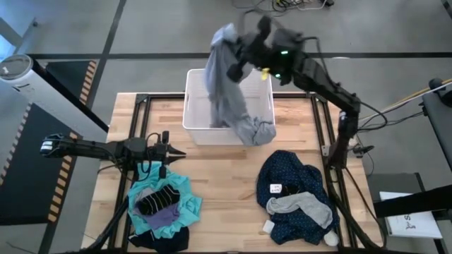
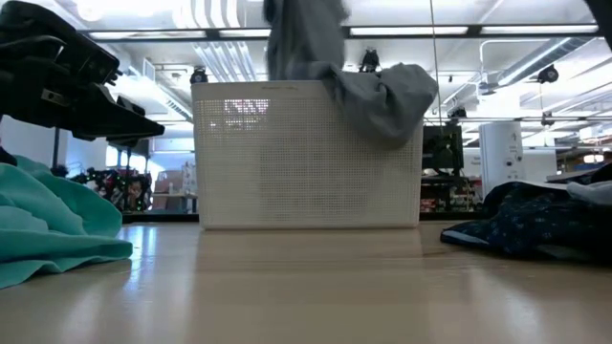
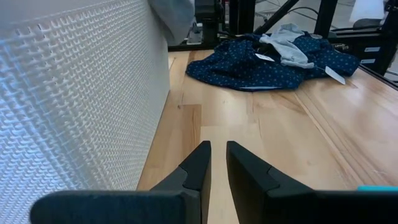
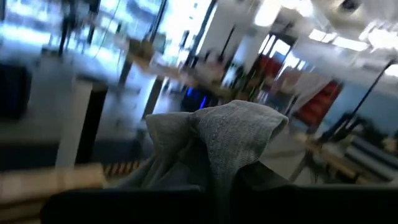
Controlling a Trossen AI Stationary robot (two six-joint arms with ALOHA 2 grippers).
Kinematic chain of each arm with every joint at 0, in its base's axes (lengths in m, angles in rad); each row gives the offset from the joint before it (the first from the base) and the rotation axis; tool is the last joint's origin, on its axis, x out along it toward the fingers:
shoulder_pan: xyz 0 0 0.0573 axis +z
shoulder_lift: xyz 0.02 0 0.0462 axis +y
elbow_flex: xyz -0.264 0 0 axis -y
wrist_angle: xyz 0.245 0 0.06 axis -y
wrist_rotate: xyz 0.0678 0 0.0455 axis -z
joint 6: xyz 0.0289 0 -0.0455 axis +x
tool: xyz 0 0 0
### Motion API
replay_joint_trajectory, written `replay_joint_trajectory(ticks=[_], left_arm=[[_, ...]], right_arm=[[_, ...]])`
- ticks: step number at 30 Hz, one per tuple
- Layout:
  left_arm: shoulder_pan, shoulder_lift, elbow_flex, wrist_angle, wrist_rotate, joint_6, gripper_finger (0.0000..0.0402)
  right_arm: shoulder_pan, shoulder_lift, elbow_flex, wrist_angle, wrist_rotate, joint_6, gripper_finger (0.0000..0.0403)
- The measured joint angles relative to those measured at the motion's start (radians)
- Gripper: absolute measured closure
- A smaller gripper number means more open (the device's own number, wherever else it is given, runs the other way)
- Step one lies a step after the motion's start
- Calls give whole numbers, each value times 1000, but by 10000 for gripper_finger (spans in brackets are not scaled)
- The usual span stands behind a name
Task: Sort clothes
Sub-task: Put the gray shirt into the white laundry bin
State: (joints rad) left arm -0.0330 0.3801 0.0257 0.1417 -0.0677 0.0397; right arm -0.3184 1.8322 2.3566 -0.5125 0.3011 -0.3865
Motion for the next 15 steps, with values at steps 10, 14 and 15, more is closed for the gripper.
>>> replay_joint_trajectory(ticks=[10, 14, 15], left_arm=[[0, 0, 0, 0, 0, 0, 364], [0, 0, 0, 0, 0, 0, 364], [0, 0, 0, 0, 0, 0, 364]], right_arm=[[-62, 127, 0, -433, -63, 83, 396], [-68, 156, 0, -521, -92, 171, 358], [-68, 164, 0, -533, -94, 178, 342]])
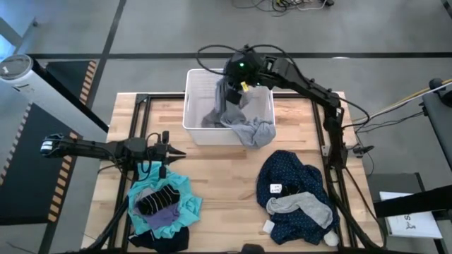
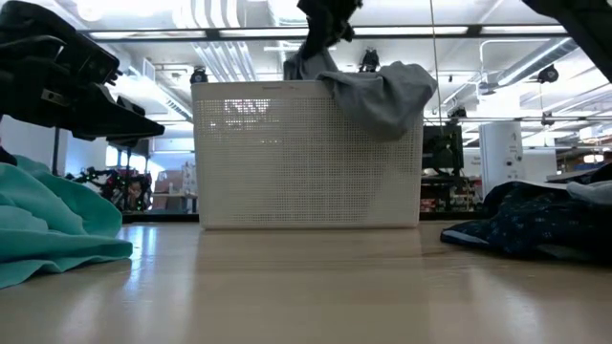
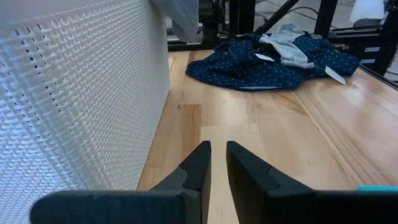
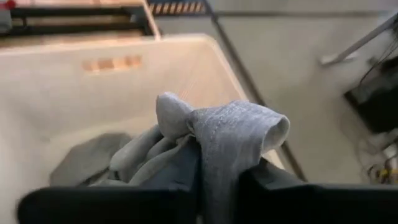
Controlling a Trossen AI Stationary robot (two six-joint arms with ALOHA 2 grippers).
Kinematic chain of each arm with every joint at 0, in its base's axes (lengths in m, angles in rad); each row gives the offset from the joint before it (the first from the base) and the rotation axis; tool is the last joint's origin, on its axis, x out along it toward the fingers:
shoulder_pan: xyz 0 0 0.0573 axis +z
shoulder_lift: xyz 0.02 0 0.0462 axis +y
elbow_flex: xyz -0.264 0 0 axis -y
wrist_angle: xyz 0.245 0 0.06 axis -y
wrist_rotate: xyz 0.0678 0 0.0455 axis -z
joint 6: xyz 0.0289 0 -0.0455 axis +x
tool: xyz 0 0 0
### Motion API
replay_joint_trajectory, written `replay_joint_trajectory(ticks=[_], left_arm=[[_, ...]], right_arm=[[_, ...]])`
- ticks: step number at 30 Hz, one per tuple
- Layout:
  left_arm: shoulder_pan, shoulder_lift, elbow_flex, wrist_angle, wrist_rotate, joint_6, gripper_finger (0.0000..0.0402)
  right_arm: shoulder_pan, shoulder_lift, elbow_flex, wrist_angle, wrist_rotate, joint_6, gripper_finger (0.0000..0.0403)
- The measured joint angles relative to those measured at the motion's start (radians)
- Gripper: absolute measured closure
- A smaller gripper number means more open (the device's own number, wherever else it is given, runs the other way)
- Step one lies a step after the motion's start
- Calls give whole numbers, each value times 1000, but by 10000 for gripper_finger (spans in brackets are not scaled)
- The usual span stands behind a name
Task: Sort clothes
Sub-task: Put the gray shirt into the white laundry bin
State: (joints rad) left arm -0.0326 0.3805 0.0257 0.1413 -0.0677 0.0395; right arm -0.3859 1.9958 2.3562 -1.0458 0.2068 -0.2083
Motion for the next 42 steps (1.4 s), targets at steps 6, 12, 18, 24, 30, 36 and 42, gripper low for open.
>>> replay_joint_trajectory(ticks=[6, 12, 18, 24, 30, 36, 42], left_arm=[[0, 0, 0, 0, 0, 21, 364], [0, 0, 0, 1, -2, 108, 364], [0, 0, 0, 1, -2, 77, 364], [0, 0, 0, 1, -2, 75, 364], [0, 0, 0, 2, -2, 75, 364], [0, 0, 0, 2, -2, 75, 364], [0, 0, 0, 1, -2, 75, 364]], right_arm=[[9, -9, 0, -58, -6, 23, 241], [29, -95, 0, -212, -6, 26, 193], [109, -190, -5, -400, -4, 28, 272], [297, -233, -15, -482, 3, 25, 367], [473, -231, -92, -523, 106, 180, 339], [590, -233, -285, -488, 262, 268, 250], [640, -233, -488, -375, 379, 251, 189]])
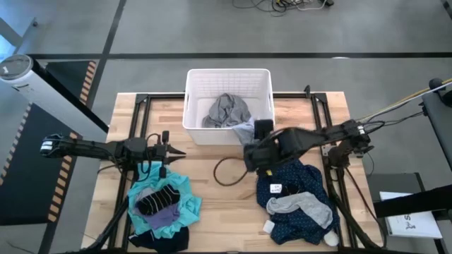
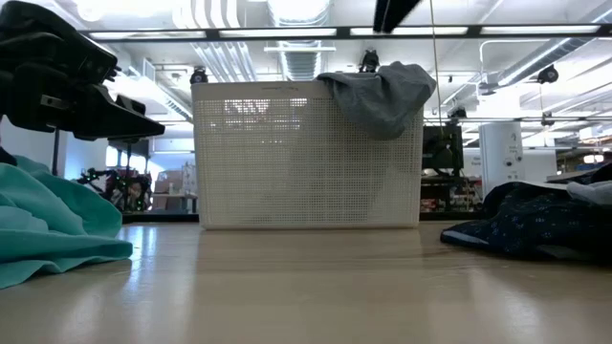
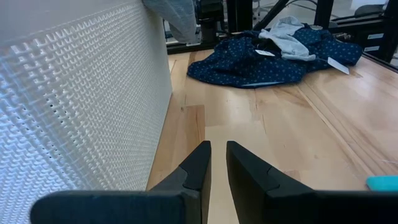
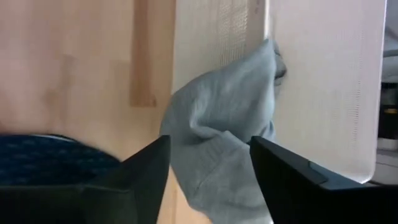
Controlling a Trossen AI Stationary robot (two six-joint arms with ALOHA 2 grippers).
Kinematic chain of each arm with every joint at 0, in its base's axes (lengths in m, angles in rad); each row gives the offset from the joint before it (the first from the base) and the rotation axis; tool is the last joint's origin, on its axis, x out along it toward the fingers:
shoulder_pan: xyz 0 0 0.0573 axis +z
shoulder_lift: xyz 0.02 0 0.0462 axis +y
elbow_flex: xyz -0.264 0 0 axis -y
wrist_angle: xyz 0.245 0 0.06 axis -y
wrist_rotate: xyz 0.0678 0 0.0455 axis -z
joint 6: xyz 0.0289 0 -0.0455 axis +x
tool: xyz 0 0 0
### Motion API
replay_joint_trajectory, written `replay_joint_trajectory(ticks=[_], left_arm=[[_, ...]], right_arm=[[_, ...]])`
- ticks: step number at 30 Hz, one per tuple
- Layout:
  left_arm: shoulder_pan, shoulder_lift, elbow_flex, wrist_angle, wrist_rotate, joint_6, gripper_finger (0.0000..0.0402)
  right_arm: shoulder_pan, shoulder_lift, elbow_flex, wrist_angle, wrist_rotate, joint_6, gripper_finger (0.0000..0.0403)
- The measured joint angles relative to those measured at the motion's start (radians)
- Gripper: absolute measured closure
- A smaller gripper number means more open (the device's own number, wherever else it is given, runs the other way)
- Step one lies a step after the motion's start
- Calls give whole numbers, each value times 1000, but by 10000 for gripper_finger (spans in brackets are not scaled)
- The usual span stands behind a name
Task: Sort clothes
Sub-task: Put the gray shirt into the white laundry bin
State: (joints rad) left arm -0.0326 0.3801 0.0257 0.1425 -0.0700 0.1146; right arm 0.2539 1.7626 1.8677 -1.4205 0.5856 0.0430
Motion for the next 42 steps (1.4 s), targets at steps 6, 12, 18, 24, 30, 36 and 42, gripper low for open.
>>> replay_joint_trajectory(ticks=[6, 12, 18, 24, 30, 36, 42], left_arm=[[0, 0, 0, -1, 0, 0, 364], [0, 0, 0, -1, 0, 0, 364], [0, 0, 0, -1, 0, 0, 364], [0, 0, 0, -1, 0, -27, 364], [0, 0, 0, 0, 0, -47, 364], [0, 0, 0, 2, 6, -48, 364], [0, 0, 0, 32, 7, -46, 364]], right_arm=[[2, 1, -169, 113, 119, -46, 181], [-15, 6, -241, 149, 177, -70, 217], [-34, 6, -263, 155, 174, -84, 278], [-37, -5, -240, 167, 177, -129, 392], [-38, -13, -96, 176, 244, -197, 401], [-109, -15, 122, 231, 341, -303, 402], [-265, -15, 230, 395, 187, -418, 403]])
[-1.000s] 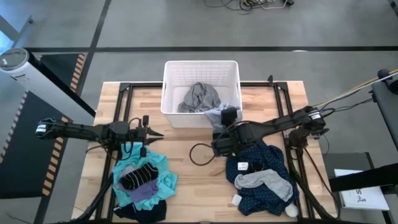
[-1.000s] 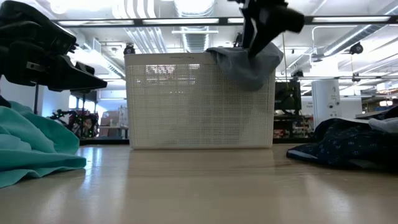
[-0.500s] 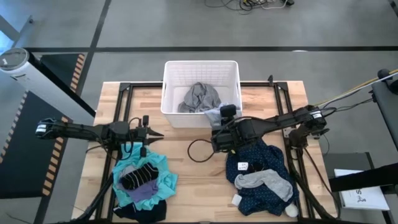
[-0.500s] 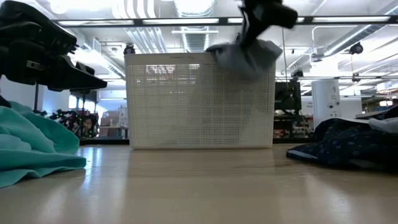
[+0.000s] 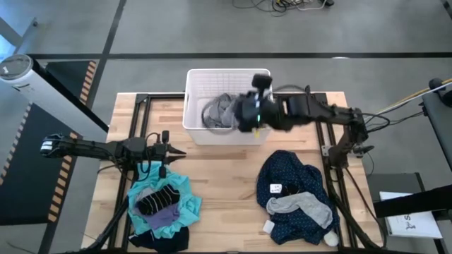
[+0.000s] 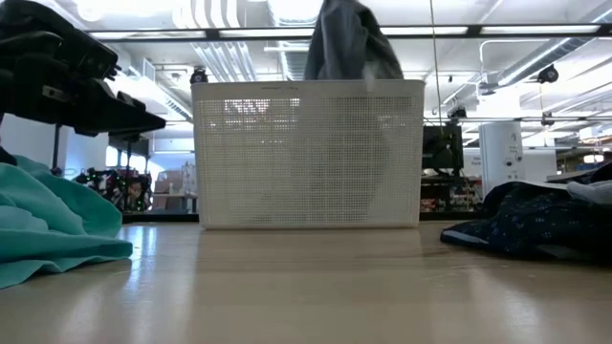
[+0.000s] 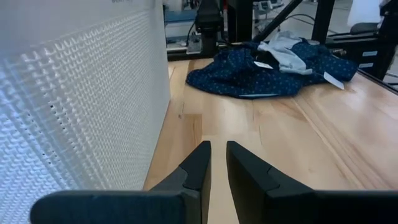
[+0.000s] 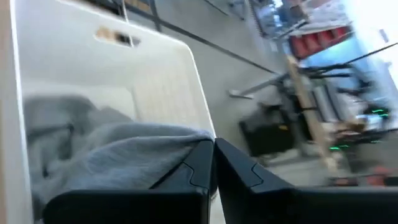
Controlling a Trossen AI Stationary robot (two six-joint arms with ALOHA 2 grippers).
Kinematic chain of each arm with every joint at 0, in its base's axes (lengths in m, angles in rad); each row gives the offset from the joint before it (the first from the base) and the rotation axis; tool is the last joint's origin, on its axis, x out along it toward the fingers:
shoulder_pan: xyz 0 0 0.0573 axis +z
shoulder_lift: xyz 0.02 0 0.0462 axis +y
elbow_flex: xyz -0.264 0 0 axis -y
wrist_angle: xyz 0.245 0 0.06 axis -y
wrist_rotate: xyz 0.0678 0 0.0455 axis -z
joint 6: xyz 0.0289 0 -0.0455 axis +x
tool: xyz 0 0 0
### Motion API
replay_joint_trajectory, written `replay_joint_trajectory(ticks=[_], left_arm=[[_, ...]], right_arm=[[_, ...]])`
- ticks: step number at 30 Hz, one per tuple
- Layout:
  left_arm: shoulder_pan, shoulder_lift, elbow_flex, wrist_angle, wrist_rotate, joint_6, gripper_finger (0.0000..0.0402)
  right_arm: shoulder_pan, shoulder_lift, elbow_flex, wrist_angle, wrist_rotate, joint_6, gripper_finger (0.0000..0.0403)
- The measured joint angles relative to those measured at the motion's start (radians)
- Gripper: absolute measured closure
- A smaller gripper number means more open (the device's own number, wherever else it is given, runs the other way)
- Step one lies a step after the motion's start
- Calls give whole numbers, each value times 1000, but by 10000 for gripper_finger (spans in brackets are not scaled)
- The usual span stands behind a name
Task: Sort clothes
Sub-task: Put the gray shirt into the white laundry bin
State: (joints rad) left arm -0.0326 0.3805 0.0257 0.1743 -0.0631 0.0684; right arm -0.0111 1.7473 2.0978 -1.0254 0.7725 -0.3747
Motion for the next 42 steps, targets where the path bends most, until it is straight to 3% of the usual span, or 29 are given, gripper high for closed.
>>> replay_joint_trajectory(ticks=[9, 20, 26, 37, 42], left_arm=[[0, 0, 0, -2, 0, 0, 364], [0, 0, 0, -5, 0, 1, 364], [0, 0, 0, -6, 0, 1, 364], [0, 24, 0, -13, 0, 1, 364], [0, 52, 0, -13, -1, -7, 364]], right_arm=[[-240, 21, -44, 174, -443, 41, 403], [-508, 182, -44, 344, -714, 58, 403], [-616, 219, -7, 331, -764, 56, 403], [-624, 222, 3, 137, -1018, 33, 403], [-609, 267, -13, 77, -1046, 27, 403]])
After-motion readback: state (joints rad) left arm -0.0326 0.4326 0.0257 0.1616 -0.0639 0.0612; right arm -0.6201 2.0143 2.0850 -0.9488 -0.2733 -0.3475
